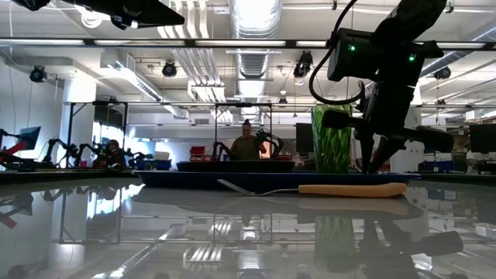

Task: Pick and place plate/cup/fork/spoon on tray
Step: Put the blue spoon on the blue tray to the right of the black plate

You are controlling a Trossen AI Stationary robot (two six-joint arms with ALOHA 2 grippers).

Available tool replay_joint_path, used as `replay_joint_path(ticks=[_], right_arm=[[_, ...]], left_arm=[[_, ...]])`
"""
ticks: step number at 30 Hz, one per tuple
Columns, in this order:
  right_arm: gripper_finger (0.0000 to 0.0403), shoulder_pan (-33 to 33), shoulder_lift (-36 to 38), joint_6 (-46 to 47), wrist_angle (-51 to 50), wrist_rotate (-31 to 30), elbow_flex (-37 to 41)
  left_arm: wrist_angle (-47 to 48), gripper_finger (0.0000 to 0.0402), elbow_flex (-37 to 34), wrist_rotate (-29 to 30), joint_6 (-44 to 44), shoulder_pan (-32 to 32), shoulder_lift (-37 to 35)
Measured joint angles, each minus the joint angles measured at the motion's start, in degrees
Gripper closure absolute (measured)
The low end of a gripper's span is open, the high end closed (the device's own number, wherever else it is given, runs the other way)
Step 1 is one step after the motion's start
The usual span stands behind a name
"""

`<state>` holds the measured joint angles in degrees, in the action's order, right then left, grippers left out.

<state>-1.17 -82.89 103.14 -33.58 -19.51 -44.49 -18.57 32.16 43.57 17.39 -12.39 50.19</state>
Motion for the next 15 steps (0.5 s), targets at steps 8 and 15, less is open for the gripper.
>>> replay_joint_path(ticks=[8, 15], right_arm=[[0.039, 0.0, 0.0, 2.3, -0.1, -0.6, 0.0], [0.039, 0.0, 0.0, 1.6, -0.2, -1.1, 0.0]], left_arm=[[0.0, 0.0378, 0.0, 0.0, 0.0, 0.0, 0.0], [0.0, 0.0378, 0.0, 0.0, 0.0, 0.0, 0.0]])
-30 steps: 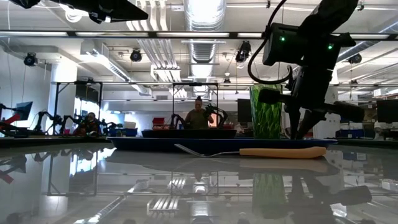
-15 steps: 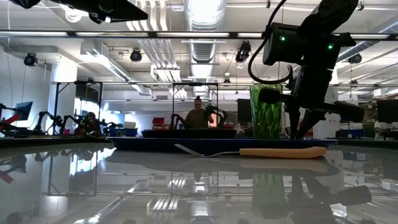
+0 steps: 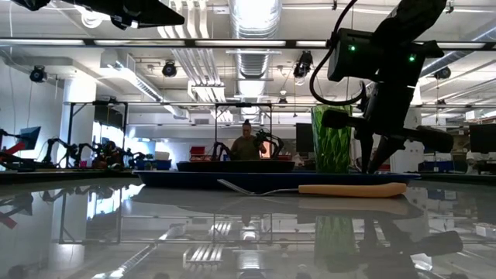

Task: Pick and place plate/cup/fork/spoon on tray
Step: Put the blue spoon on the blue tray to the right of the black plate

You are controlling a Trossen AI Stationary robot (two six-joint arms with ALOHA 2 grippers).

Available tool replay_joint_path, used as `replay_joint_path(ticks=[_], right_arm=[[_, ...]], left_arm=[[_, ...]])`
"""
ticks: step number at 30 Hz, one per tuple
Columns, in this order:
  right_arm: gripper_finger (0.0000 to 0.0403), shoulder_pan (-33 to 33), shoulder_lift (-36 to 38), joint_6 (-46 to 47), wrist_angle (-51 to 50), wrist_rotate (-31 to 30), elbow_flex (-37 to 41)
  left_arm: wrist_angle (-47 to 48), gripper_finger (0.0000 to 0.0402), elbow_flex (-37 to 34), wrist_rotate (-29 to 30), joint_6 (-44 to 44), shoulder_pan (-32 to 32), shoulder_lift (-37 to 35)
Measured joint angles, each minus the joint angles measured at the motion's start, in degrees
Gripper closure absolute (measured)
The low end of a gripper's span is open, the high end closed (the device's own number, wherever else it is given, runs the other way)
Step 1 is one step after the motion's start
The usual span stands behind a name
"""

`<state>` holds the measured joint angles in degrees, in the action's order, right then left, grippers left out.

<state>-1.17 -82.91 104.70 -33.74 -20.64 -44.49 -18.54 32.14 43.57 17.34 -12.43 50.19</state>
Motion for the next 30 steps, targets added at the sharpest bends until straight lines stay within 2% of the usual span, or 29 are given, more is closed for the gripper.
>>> replay_joint_path(ticks=[4, 15, 21, 30], right_arm=[[0.039, 0.0, 0.0, -1.2, 0.0, -0.4, 0.0], [0.039, 0.0, 0.0, 3.4, -0.3, -0.9, 0.0], [0.039, 0.0, 0.0, -1.1, 0.0, -0.9, 0.0], [0.0389, 0.0, 0.0, 1.3, -0.2, -0.9, 0.0]], left_arm=[[0.0, 0.0378, 0.0, 0.0, -0.1, 0.0, 0.0], [0.0, 0.0378, -0.2, 0.0, -0.1, 0.0, 0.0], [0.0, 0.0378, -0.2, 0.0, -0.1, 0.0, 0.0], [0.0, 0.0378, -0.2, 0.0, -0.1, 0.0, 0.0]])
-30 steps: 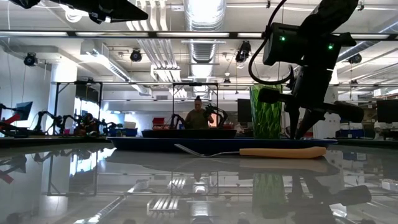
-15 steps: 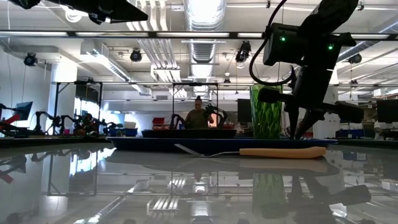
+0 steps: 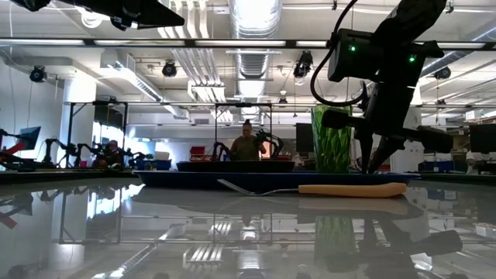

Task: Pick and place plate/cup/fork/spoon on tray
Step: Put the blue spoon on the blue tray to the right of the black plate, then put the orange fork on the blue tray to the left of the blue spoon

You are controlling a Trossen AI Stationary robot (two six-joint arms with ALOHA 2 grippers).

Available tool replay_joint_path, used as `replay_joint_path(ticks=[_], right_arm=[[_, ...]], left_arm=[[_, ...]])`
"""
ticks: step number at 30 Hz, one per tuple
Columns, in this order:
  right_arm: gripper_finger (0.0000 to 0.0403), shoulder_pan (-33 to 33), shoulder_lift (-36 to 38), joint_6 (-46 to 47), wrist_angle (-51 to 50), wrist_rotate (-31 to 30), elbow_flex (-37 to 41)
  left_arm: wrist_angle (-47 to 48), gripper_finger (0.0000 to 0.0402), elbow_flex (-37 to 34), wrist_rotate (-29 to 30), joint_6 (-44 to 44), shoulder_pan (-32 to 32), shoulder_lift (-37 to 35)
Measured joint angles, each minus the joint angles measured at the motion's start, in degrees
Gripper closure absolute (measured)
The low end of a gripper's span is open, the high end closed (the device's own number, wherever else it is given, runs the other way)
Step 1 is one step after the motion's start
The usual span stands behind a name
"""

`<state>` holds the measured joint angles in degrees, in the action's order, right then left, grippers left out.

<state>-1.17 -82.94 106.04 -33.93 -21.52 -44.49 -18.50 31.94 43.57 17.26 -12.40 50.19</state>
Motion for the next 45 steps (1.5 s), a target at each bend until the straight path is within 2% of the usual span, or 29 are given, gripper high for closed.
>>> replay_joint_path(ticks=[5, 13, 17, 21, 26, 30, 35, 41, 45], right_arm=[[0.0359, 0.0, -0.1, 0.0, 0.0, 0.3, 0.0], [0.0257, 0.0, -0.1, -0.4, 0.0, 0.4, 0.0], [0.0218, 0.0, 0.8, -3.1, 0.0, 0.5, 0.0], [0.0202, 0.3, 3.3, -7.9, 0.0, 0.5, 0.0], [0.02, 2.7, 7.8, -14.3, 0.0, 0.4, 0.0], [0.02, 7.7, 10.8, -24.8, 1.3, -1.2, 0.0], [0.02, 16.9, 11.6, -39.3, 8.5, -4.4, 0.0], [0.02, 28.1, 9.8, -52.8, 17.8, -13.3, 0.0], [0.0206, 34.5, 8.3, -56.6, 20.3, -18.6, 0.0]], left_arm=[[0.0, 0.0378, 0.0, 0.0, 0.0, 0.0, 0.0], [0.0, 0.0378, 0.0, 0.0, 0.0, 0.0, 0.0], [0.0, 0.0378, 0.0, 0.0, 0.0, 0.0, 0.0], [0.0, 0.0378, 0.0, 0.0, 0.0, 0.0, 0.0], [0.0, 0.0378, 0.0, 0.0, -0.1, 0.0, 0.0], [-0.1, 0.0378, 0.0, 0.0, -0.3, 0.0, 0.0], [-0.6, 0.0378, 0.0, 0.0, -0.4, 0.0, 0.0], [-0.8, 0.0378, 0.2, 0.0, -3.0, -0.1, 0.0], [-1.5, 0.0378, 0.5, -0.1, -5.3, -0.1, 0.1]])
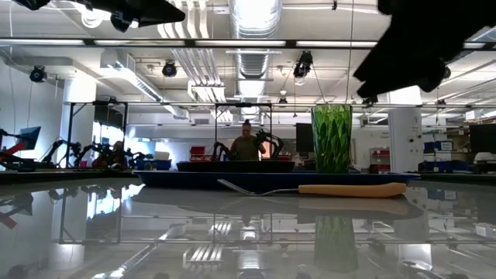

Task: Pick and place plate/cup/fork/spoon on tray
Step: Put the orange fork on the blue tray to the left of the blue spoon

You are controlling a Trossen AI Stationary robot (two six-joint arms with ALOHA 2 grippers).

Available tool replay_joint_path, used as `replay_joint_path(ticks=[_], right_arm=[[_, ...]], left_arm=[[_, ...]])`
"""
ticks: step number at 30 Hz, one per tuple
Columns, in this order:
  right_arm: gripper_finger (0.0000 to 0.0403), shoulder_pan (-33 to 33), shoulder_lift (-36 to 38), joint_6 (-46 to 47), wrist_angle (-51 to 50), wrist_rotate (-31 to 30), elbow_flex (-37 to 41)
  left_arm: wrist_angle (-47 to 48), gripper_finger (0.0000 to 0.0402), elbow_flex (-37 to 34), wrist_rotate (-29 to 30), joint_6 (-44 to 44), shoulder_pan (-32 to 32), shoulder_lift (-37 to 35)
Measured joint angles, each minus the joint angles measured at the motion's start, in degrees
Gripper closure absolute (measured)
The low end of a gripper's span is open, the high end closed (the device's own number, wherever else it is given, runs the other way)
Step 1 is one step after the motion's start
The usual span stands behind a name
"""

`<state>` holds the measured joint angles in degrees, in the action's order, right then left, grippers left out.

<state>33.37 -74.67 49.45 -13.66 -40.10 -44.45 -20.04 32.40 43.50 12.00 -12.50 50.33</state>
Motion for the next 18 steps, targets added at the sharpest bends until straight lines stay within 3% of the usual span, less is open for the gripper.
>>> replay_joint_path(ticks=[5, 13, 18], right_arm=[[0.0246, 5.1, -2.5, 1.6, 0.3, -0.3, 0.0], [0.0376, 10.5, -8.6, 3.4, 0.6, -0.6, 0.0], [0.0392, 10.8, -14.5, 4.6, 0.8, -2.2, 0.0]], left_arm=[[-0.2, 0.0378, 0.0, -1.2, -5.2, -0.2, 0.2], [-0.1, 0.0378, -0.3, -7.2, -13.9, -2.2, 1.6], [-3.8, 0.0378, -0.4, -7.4, -14.8, -3.2, 3.3]])
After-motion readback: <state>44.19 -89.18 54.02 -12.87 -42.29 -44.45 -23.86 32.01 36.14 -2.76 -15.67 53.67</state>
